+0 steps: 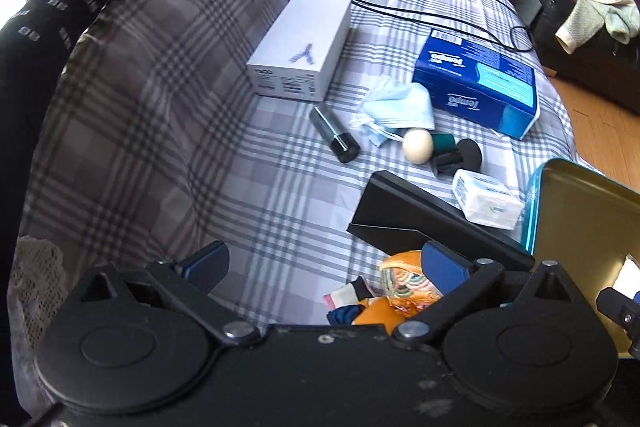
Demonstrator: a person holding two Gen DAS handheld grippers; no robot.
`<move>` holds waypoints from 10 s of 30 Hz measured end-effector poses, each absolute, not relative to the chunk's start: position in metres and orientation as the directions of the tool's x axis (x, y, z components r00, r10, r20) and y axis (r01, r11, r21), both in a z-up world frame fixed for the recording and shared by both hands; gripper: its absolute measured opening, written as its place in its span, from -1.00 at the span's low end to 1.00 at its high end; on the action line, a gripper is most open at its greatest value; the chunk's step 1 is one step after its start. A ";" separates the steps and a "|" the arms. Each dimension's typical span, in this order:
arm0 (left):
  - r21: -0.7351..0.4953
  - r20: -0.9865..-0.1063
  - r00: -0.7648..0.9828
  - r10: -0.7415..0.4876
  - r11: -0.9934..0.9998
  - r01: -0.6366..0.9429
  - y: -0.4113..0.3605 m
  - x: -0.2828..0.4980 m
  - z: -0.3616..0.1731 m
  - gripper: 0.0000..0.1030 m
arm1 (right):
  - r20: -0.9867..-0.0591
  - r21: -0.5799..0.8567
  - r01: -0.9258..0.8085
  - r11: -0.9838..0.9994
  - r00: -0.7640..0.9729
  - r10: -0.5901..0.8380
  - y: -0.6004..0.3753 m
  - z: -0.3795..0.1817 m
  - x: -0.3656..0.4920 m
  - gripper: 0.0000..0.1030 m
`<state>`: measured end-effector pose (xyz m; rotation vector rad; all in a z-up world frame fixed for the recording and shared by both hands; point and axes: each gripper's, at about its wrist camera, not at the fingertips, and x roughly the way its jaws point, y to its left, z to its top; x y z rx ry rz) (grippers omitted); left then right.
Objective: Organize soft objects
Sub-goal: 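Move the right gripper to the blue face mask and grasp it, then grasp the dark cylindrical bottle with the left gripper while the right holds the mask, then place the mask and bottle into the gold tray, opening both grippers, then move the left gripper to the orange embroidered pouch and grasp it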
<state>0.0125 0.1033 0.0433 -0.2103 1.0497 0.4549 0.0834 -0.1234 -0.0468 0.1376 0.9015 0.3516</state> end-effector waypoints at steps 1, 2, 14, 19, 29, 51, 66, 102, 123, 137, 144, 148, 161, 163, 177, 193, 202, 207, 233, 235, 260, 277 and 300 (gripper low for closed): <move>0.044 -0.872 0.412 0.265 0.880 -0.473 0.109 0.011 0.045 0.99 | -0.739 0.270 -0.252 0.929 0.564 0.367 -0.120 -0.045 0.085 0.38; 0.045 -0.872 0.406 0.272 0.872 -0.487 0.114 0.010 0.045 0.99 | -0.736 0.279 -0.259 0.925 0.561 0.379 -0.117 -0.044 0.087 0.38; 0.031 -0.889 0.341 0.305 0.783 -0.621 0.147 -0.003 0.028 0.99 | -0.738 0.297 -0.308 0.904 0.526 0.422 -0.060 -0.037 0.128 0.38; 0.008 -0.890 0.342 0.300 0.762 -0.647 0.152 -0.007 0.024 0.99 | -0.739 0.276 -0.341 0.899 0.523 0.425 -0.031 -0.037 0.148 0.38; 0.036 -0.908 0.306 0.286 0.781 -0.623 0.143 0.000 0.006 0.99 | -0.734 0.246 -0.441 0.863 0.497 0.463 0.036 -0.043 0.183 0.38; 0.022 -0.945 0.237 0.224 0.769 -0.639 0.147 0.005 -0.021 0.99 | -0.765 0.105 -0.512 0.852 0.506 0.398 0.110 -0.062 0.226 0.59; 0.052 -0.934 0.231 0.274 0.742 -0.669 0.157 0.006 -0.019 0.99 | -0.780 0.109 -0.533 0.839 0.477 0.405 0.105 -0.065 0.226 -0.11; 0.080 -0.912 0.274 0.305 0.789 -0.610 0.190 0.189 -0.052 0.99 | -0.698 0.314 -0.412 0.855 0.511 0.502 -0.067 -0.033 0.100 -0.10; -0.012 -0.916 0.331 0.225 0.812 -0.584 0.209 0.203 -0.090 1.00 | -0.675 0.402 -0.423 0.812 0.463 0.575 -0.081 -0.047 0.113 -0.10; -0.028 -0.920 0.343 0.189 0.841 -0.540 0.195 0.203 -0.083 0.59 | -0.659 0.386 -0.439 0.811 0.484 0.576 -0.086 -0.036 0.105 -0.09; -0.088 -0.932 0.341 0.124 0.835 -0.544 0.197 0.198 -0.072 -0.53 | -0.651 0.365 -0.450 0.815 0.502 0.569 -0.086 -0.029 0.096 -0.10; -0.131 -0.940 0.331 0.086 0.803 -0.581 0.199 0.189 -0.068 -0.53 | -0.649 0.348 -0.445 0.825 0.520 0.555 -0.087 -0.025 0.091 -0.10; -0.099 -0.916 0.371 0.150 0.813 -0.574 0.142 0.136 0.018 -0.53 | -0.655 0.323 -0.342 0.883 0.593 0.469 -0.120 -0.018 0.080 -0.10; -0.120 -0.908 0.398 0.130 0.830 -0.545 0.123 0.126 0.031 -0.53 | -0.656 0.322 -0.311 0.894 0.608 0.447 -0.131 -0.018 0.077 -0.10; -0.131 -0.903 0.429 -0.015 0.961 -0.243 -0.019 0.088 0.044 -0.54 | -0.728 0.313 -0.014 0.950 0.639 0.249 -0.202 -0.048 0.071 -0.10; -0.050 -0.911 0.412 -0.009 0.995 -0.087 -0.083 0.095 0.026 -0.53 | -0.763 0.226 0.034 0.973 0.628 0.155 -0.206 -0.062 0.088 -0.10; -0.019 -0.921 0.389 0.019 0.996 -0.092 -0.081 0.111 0.014 -0.53 | -0.770 0.194 0.012 0.981 0.621 0.145 -0.199 -0.060 0.101 -0.09; 0.001 -0.922 0.386 0.035 0.996 -0.088 -0.080 0.118 0.009 -0.32 | -0.776 0.169 0.017 0.985 0.619 0.123 -0.198 -0.057 0.107 0.20; 0.124 -0.886 0.430 0.172 0.983 -0.137 -0.065 0.098 0.027 0.82 | -0.836 0.135 -0.004 0.991 0.537 0.116 -0.195 -0.067 0.119 0.34; 0.133 -0.879 0.437 0.189 0.979 -0.154 -0.061 0.094 0.030 0.85 | -0.830 0.133 -0.013 0.991 0.545 0.119 -0.195 -0.064 0.118 0.34; 0.232 -0.854 0.370 0.367 0.904 -0.360 0.013 0.052 0.049 0.99 | -0.799 0.133 -0.151 0.980 0.569 0.196 -0.186 -0.053 0.111 0.33; 0.268 -0.882 0.197 0.427 0.800 -0.536 0.092 0.017 0.017 0.99 | -0.819 0.207 -0.448 0.870 0.406 0.404 -0.107 -0.053 0.060 0.32; 0.135 -0.927 0.197 0.319 0.774 -0.618 0.127 -0.009 -0.009 0.99 | -0.799 0.212 -0.385 0.898 0.462 0.386 -0.033 -0.045 0.095 0.13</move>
